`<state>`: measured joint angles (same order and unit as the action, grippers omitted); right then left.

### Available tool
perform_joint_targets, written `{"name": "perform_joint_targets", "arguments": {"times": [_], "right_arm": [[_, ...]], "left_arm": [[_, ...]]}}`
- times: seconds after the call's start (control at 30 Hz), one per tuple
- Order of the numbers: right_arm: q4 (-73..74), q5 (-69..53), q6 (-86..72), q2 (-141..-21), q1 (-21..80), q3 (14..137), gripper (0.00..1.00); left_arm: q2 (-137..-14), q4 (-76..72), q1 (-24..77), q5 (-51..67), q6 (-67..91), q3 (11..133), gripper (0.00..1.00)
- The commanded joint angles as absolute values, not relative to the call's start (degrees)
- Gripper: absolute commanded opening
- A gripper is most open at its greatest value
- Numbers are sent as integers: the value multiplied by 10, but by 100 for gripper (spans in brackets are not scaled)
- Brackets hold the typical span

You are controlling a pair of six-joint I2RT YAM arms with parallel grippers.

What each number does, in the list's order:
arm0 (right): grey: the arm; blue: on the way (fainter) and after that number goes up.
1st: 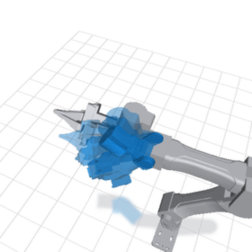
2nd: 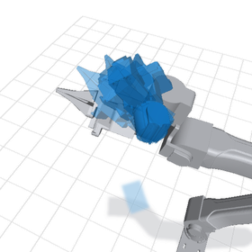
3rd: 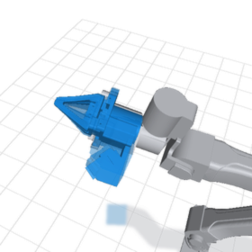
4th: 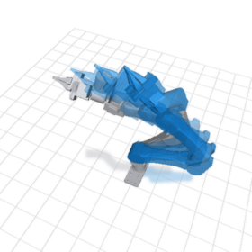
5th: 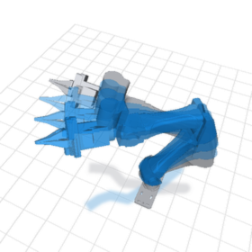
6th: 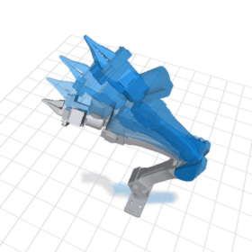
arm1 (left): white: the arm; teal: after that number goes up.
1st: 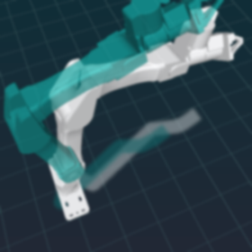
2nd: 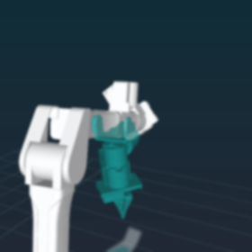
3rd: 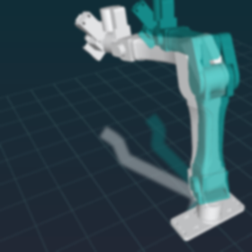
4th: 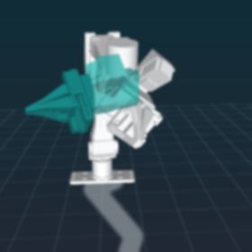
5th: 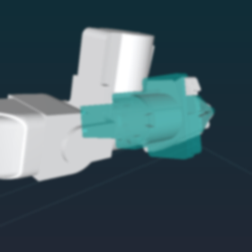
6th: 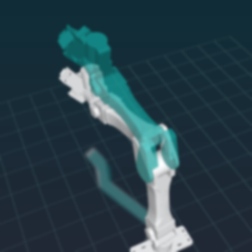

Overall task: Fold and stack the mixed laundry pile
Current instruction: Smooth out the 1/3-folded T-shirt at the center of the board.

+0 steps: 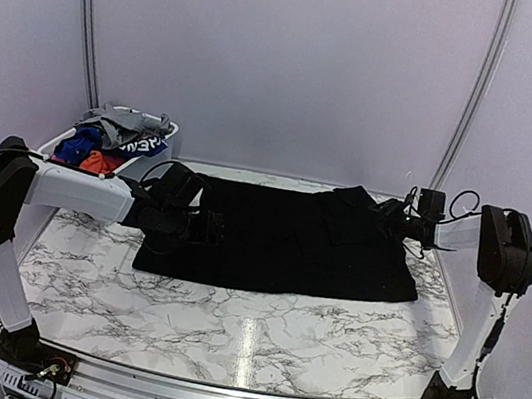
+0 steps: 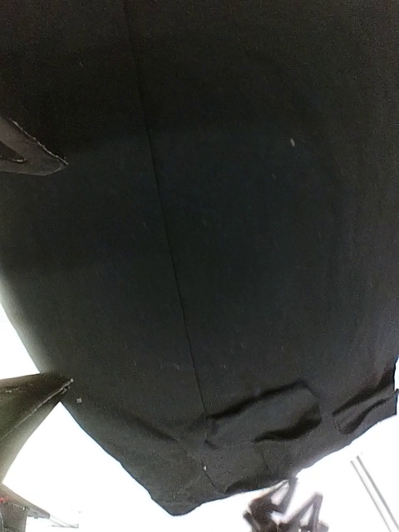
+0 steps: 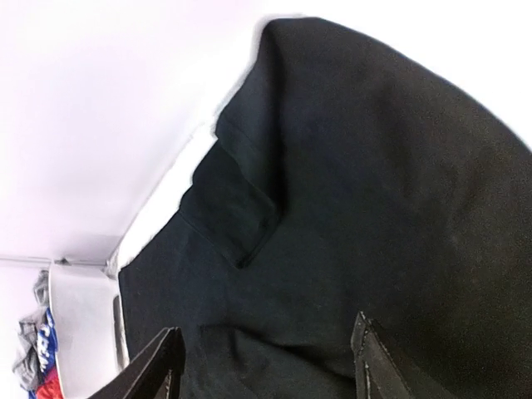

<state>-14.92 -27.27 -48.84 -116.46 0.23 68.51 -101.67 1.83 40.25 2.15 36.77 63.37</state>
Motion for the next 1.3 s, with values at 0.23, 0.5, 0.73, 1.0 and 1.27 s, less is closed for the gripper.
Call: {"name": "perform_joint_targets", "arguments": {"times": [0.23,0.5,0.73,1.0,1.27], "right_arm": [[-87,-302,-445,-1068,65,632,63],[-161,-263,-520,-1096,118,580,52],[-185,-227,-555,-1135,121,588,40],[-161,-169,-558,-1150,121,604,36],[-203,-177,-591,-1182,122,614,25]], "left_arm": [[-996,40,392,15,348,623,87],[-1002,34,393,21,355,632,87],[-998,34,393,15,358,628,87],[-990,34,393,10,361,624,87],[-986,34,392,9,361,620,87]]}}
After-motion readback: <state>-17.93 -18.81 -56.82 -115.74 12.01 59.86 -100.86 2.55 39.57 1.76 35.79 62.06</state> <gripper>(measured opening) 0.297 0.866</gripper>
